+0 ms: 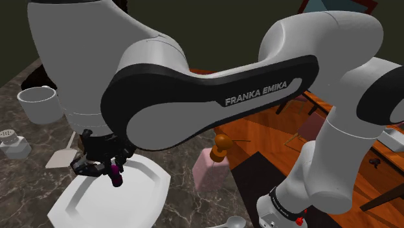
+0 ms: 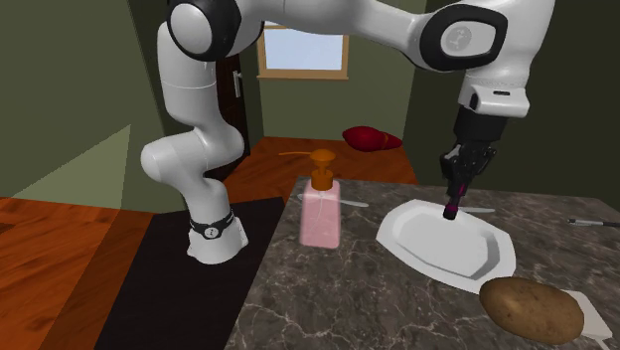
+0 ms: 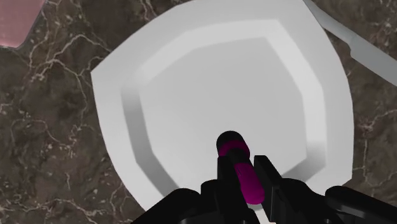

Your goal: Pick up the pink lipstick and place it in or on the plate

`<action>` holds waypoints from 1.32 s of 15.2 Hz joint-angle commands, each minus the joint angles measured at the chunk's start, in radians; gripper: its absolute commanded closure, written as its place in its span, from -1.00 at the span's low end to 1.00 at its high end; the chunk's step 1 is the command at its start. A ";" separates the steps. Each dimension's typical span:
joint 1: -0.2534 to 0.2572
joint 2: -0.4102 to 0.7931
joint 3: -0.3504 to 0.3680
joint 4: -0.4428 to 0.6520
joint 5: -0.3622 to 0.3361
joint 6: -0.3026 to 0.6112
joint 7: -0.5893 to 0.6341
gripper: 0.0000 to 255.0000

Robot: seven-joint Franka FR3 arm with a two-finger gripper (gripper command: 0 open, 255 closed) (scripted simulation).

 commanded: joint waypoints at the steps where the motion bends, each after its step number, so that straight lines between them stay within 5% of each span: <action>1: -0.001 0.001 -0.001 -0.025 -0.002 0.026 0.003 1.00; 11: 0.001 0.032 -0.010 -0.117 -0.026 0.143 0.021 1.00; 18: 0.001 0.032 -0.010 -0.117 -0.026 0.143 0.021 1.00; 19: 0.001 0.032 -0.010 -0.117 -0.026 0.143 0.021 -1.00; 20: 0.001 0.032 -0.010 -0.117 -0.026 0.143 0.021 -1.00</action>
